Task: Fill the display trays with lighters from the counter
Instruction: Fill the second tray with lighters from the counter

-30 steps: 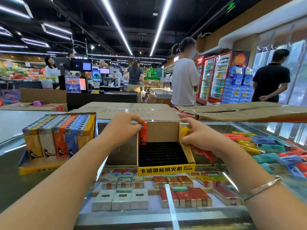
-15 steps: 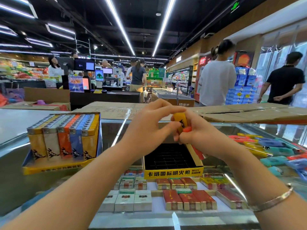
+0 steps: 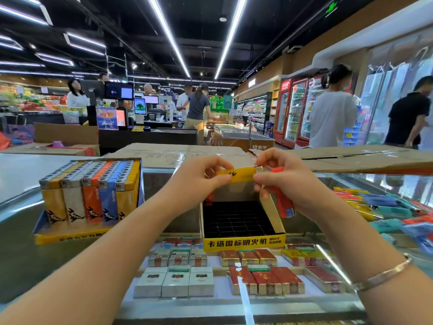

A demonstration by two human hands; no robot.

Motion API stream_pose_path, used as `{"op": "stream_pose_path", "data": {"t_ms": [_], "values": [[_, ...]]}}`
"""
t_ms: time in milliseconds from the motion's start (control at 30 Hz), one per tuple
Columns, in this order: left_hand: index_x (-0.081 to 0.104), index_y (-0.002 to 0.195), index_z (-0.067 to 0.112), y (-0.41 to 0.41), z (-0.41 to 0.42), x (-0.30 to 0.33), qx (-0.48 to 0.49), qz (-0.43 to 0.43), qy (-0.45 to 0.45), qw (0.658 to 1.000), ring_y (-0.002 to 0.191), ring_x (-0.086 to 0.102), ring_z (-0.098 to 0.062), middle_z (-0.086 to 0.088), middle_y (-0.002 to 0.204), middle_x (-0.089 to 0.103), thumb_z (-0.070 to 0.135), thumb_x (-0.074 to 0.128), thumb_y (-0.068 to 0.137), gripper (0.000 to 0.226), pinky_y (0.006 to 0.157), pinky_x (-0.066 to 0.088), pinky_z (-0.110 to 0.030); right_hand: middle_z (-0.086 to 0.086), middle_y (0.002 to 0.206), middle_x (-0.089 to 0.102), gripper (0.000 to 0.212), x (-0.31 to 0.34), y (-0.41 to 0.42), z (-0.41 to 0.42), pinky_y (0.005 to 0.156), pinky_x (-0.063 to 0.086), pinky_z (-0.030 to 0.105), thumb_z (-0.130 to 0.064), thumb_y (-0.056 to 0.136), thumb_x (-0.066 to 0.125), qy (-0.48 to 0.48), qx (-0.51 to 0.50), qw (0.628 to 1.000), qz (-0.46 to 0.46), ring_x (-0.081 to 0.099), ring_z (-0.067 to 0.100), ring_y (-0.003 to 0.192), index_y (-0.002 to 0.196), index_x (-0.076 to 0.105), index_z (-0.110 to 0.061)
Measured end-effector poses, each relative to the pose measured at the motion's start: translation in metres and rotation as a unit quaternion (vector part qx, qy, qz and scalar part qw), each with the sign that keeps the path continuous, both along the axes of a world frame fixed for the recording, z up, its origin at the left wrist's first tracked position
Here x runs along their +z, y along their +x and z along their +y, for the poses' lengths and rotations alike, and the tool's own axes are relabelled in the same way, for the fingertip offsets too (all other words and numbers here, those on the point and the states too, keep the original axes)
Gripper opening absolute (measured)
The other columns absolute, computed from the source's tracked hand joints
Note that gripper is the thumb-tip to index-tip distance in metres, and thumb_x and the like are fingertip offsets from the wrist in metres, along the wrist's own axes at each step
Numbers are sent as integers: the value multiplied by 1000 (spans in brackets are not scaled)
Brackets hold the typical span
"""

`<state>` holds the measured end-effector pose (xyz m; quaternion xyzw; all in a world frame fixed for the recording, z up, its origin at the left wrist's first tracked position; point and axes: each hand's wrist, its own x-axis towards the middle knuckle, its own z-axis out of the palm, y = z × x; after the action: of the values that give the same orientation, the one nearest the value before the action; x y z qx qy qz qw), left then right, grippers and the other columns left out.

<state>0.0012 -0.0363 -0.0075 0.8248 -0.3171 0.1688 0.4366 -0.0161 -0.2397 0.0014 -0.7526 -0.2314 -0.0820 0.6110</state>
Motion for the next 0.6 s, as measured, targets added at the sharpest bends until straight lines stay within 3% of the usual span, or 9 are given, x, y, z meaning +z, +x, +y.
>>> {"op": "stream_pose_path", "data": {"t_ms": [67, 133, 233, 367, 467, 600], "values": [[67, 100, 27, -4, -4, -1, -16, -15, 7, 1000, 72, 56, -4, 18, 78, 60, 25, 67, 83, 17, 69, 51, -22, -2, 63, 62, 24, 0, -1, 2, 41, 43, 19, 10, 82, 60, -11, 1, 1000, -20, 54, 12, 44, 92, 53, -10], [66, 97, 29, -6, -7, -2, -31, -22, 0, 999, 70, 57, -2, 21, 75, 62, 23, 70, 82, 17, 69, 50, -20, -5, 70, 62, 27, -2, -2, 8, 39, 41, 17, 9, 81, 62, -25, 4, 999, -32, 55, 10, 47, 95, 55, -12], [63, 105, 28, -4, -8, -3, -36, 1, -25, 999, 71, 58, -2, 11, 83, 63, 17, 69, 82, 26, 69, 51, -15, -5, 72, 62, 21, -2, -3, 13, 37, 39, 17, 3, 85, 61, -7, -2, 999, -43, 53, 8, 45, 98, 57, -13], [52, 116, 39, 4, 1, -2, -16, 16, -54, 998, 76, 63, -13, 2, 93, 59, 13, 64, 86, 42, 70, 54, -20, 4, 77, 62, 10, -1, 5, 4, 37, 38, 16, -10, 90, 60, 25, -144, 988, -41, 50, 6, 42, 97, 61, -17], [51, 113, 39, 10, 7, -5, 17, 1, -44, 999, 77, 63, -6, 2, 92, 61, 18, 62, 88, 35, 63, 50, -10, 5, 86, 61, 9, -7, 12, -5, 36, 37, 11, -17, 92, 58, -28, -234, 972, -9, 52, 7, 51, 100, 61, -17], [56, 110, 31, 16, 8, -12, 49, -33, -21, 998, 79, 63, -7, 4, 84, 65, 20, 62, 88, 25, 62, 47, -6, 5, 93, 61, 21, -16, 16, -5, 39, 38, 14, -19, 91, 58, -99, -223, 969, 40, 51, 9, 54, 113, 59, -20]]}}
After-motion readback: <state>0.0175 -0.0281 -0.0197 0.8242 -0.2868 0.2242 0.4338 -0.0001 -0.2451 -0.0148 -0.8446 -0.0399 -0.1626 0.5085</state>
